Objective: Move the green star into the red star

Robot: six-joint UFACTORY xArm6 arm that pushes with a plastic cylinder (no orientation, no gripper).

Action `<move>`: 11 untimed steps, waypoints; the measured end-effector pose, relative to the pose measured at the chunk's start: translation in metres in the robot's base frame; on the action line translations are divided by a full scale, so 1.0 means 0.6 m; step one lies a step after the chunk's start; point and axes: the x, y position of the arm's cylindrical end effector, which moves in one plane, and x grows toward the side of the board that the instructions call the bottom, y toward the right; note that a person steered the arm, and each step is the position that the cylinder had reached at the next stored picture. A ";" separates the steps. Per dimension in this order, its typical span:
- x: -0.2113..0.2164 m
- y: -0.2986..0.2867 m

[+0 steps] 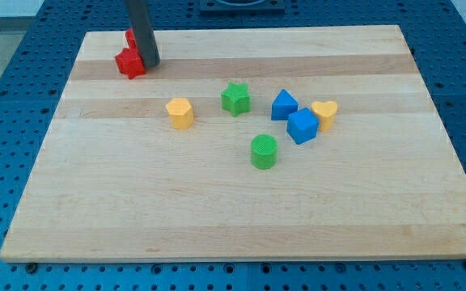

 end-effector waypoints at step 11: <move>0.139 0.225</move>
